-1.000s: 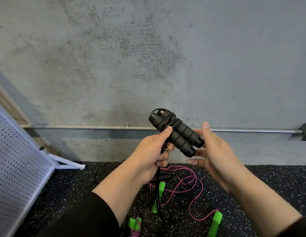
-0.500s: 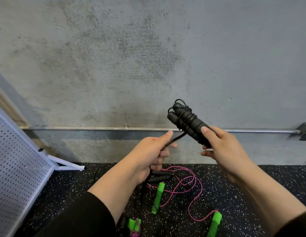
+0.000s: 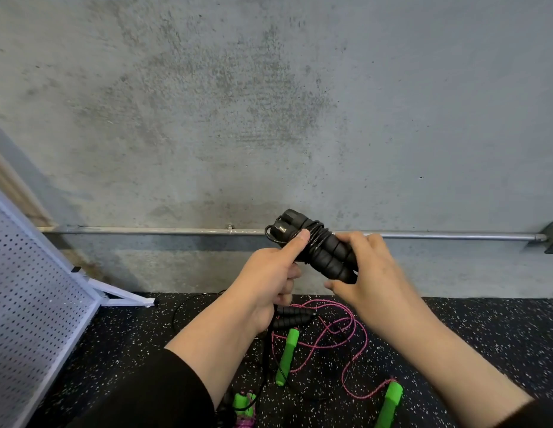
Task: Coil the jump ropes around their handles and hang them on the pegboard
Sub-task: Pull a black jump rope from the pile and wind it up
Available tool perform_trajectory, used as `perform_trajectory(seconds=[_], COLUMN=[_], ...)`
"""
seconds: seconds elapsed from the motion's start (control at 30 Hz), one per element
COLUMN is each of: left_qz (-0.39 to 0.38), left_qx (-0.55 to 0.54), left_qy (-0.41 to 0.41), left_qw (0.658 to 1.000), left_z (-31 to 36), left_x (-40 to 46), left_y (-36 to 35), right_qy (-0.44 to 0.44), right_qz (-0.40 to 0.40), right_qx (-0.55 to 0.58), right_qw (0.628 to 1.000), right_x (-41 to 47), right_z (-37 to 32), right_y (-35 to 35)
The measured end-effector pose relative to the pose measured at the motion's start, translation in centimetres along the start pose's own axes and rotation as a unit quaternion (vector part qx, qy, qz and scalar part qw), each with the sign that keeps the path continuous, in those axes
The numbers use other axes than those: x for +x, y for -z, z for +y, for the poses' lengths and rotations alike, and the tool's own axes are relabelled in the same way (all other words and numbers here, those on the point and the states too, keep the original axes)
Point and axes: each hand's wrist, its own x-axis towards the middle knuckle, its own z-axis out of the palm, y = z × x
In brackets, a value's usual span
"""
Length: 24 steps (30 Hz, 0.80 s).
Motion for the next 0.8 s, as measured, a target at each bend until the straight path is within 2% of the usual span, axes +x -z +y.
perform_trajectory(seconds=[0.1,0.17,0.2,0.23,0.27,0.33,0.37,0.43,0.53,0.7,0.8], left_qz=[-0.007,-0.024,-0.035,-0.044,-0.05,-0.053,-0.05,-0.049,-0.053,-0.045,-0.036], left_qx=[0.003,0.0,-0.004,-0.01,-0.016,-0.02,-0.02,-0.019,-0.019,0.028,0.03], left_qy=[-0.022,-0.031,-0.033,-0.036,-0.04,-0.05,-0.053,-0.049,-0.041,-0.021,-0.015], left_qw=[1.0,0.999,0.999,0.998,0.998,0.997,0.997,0.997,0.998,0.998,0.999], left_z=[0.1,0.2,0.3,0.3,0.3,0.4,0.4,0.4,0.4,0.6,0.7], left_x=[0.2,0.1,0.0,-0.1,-0.2,-0.3,-0.2,-0.2,-0.2,-0.5,-0.6], left_y=[0.1,0.2,0.1,0.0,-0.1,-0.2,-0.2,-0.1,0.0,-0.3,-0.3], right_qy=[-0.007,-0.053,-0.091,-0.135,-0.182,-0.249,-0.262,-0.261,-0.249,-0.212,-0.204], right_qz=[-0.016,-0.005,0.001,-0.007,-0.036,-0.143,-0.195,-0.244,-0.215,-0.06,-0.007], right_qx=[0.05,0.179,0.271,0.375,0.479,0.606,0.627,0.644,0.649,0.6,0.546], right_qw=[0.999,0.982,0.958,0.917,0.858,0.742,0.707,0.677,0.686,0.769,0.812], right_x=[0.1,0.4,0.6,0.7,0.8,0.6,0.5,0.4,0.5,1.0,1.3], right_z=[0.1,0.1,0.1,0.1,0.1,0.2,0.2,0.3,0.3,0.6,1.0], right_y=[0.3,0.8,1.0,1.2,1.3,1.5,1.7,1.8,1.7,1.3,1.8])
